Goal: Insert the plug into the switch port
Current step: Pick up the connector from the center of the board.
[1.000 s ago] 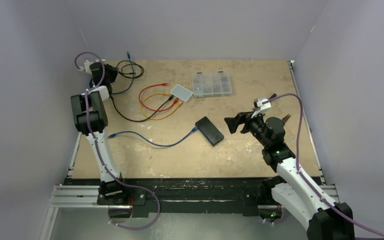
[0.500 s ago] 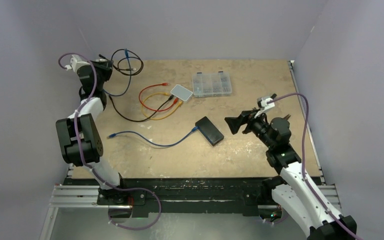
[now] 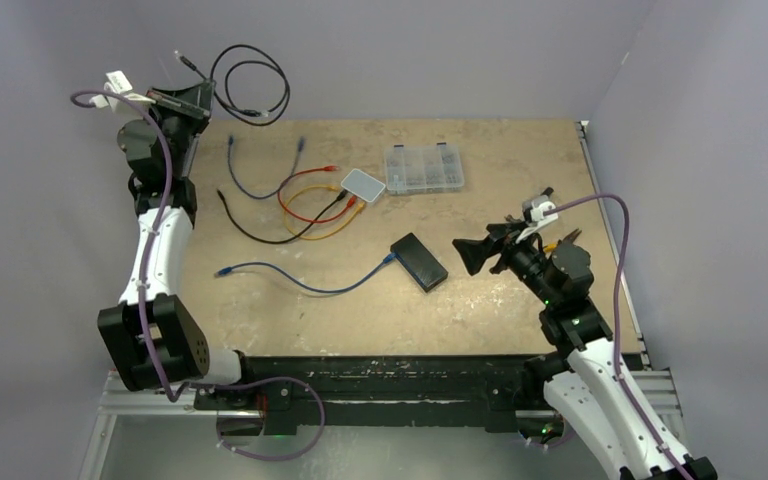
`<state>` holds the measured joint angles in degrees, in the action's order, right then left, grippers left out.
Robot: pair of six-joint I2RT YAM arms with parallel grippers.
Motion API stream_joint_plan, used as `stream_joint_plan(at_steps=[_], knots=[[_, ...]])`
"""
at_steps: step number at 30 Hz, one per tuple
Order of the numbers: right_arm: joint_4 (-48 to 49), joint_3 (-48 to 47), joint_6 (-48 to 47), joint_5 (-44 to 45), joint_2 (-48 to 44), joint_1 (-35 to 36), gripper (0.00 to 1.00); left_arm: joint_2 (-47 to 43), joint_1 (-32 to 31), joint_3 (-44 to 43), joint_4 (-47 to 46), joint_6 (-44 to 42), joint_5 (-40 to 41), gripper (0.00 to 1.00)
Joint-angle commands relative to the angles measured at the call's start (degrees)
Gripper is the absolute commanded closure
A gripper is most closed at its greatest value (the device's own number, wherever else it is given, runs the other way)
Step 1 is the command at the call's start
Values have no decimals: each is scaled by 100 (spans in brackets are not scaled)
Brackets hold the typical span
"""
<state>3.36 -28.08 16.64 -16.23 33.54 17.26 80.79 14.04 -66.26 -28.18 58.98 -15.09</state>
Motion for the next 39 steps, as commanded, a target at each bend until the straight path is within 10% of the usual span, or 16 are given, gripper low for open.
stream_joint_plan(at_steps=[1, 24, 39], knots=[[-81, -281, 6, -164, -108, 6, 3, -291, -141, -408, 200, -494, -384, 100], [900, -199, 149, -1931, 438, 6, 2, -1474, -3061, 680, 3405, -5027, -1375, 100], [1541, -368, -501, -3436, 928, 15, 2, -1482, -6428, 1064, 4339, -7076, 1045, 100]])
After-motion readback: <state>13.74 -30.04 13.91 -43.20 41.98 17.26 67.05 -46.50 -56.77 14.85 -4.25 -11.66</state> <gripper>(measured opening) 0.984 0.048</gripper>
